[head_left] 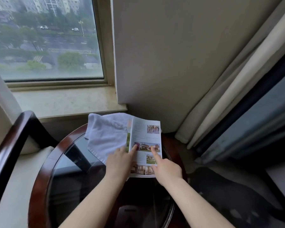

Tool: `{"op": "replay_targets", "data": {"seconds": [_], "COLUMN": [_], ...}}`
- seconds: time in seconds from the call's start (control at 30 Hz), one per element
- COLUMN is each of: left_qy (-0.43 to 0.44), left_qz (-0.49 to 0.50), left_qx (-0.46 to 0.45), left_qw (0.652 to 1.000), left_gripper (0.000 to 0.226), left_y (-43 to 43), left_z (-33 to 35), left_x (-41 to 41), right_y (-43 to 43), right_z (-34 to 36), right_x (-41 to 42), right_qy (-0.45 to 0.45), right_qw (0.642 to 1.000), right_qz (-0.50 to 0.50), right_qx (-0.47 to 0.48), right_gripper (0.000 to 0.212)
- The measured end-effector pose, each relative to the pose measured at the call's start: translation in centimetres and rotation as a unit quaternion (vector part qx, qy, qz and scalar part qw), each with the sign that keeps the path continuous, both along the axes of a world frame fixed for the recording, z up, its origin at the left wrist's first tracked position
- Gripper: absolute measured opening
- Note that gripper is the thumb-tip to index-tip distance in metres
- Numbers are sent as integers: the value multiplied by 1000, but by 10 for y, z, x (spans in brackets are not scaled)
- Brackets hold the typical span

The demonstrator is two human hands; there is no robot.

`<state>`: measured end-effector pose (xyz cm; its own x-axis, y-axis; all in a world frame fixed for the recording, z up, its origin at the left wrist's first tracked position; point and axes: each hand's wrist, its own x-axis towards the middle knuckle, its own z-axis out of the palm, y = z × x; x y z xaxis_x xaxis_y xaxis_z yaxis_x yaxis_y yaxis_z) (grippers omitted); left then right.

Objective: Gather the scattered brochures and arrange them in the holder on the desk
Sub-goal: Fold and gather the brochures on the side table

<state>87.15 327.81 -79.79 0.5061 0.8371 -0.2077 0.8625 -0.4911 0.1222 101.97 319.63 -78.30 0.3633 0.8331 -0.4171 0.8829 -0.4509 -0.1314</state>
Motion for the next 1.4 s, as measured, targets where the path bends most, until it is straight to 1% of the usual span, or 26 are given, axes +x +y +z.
{"op": "replay_targets", "data": {"seconds": [0.07, 0.17, 0.27, 0.33, 0.4, 0.53, 0.63, 0.73, 0.83, 0.9, 0.97, 1.03, 1.1, 1.2, 1.3, 1.4], "left_qy": [22, 31, 16, 2, 3, 53, 63, 57, 47, 48, 55, 59, 48, 0, -32, -39], "left_qz": [-9, -22, -37, -49, -57, -61, -61, -58, -32, -21, -23, -24, -13, 17, 19, 7], "left_qx": [3, 5, 13, 15, 11, -1, -2, -7, -22, -35, -42, -44, -29, -14, -10, 1], "left_qw": [1000, 999, 999, 999, 998, 997, 996, 997, 998, 998, 997, 997, 998, 1000, 999, 999], "left_gripper": [64, 66, 66, 65, 65, 69, 70, 67, 59, 57, 55, 55, 57, 58, 58, 58], "left_y": [4, 9, 10, 11, 11, 6, 3, 3, 4, 8, 20, 40, 61, 78, 74, 59], "left_z": [2, 12, 23, 27, 30, 32, 32, 38, 56, 80, 117, 169, 234, 342, 441, 519], "left_x": [-1, -3, -7, -11, -16, -25, -26, -24, -25, -32, -42, -54, -64, -78, -90, -107], "right_y": [4, 5, 6, 8, 9, 5, 3, 3, 0, -2, 3, 17, 36, 57, 67, 67], "right_z": [2, 11, 18, 21, 22, 22, 21, 25, 37, 57, 92, 143, 210, 326, 433, 514], "right_x": [4, 13, 17, 18, 17, 6, 2, 4, 7, 10, 15, 18, 18, 6, -20, -54], "right_qy": [-7, -4, 11, 19, 26, 13, 10, 10, 11, 14, 11, 0, -21, -51, -58, -70], "right_qw": [1000, 1000, 1000, 1000, 999, 997, 997, 998, 999, 999, 1000, 999, 998, 993, 986, 978], "right_qz": [21, 16, 11, 24, 42, 71, 68, 53, 34, 28, 29, 35, 46, 72, 95, 117], "right_qx": [-11, -11, 3, 4, 1, -15, -20, -12, 7, 11, 6, 12, 37, 83, 124, 159], "right_gripper": [70, 76, 80, 80, 79, 77, 76, 74, 64, 60, 59, 58, 58, 57, 58, 57]}}
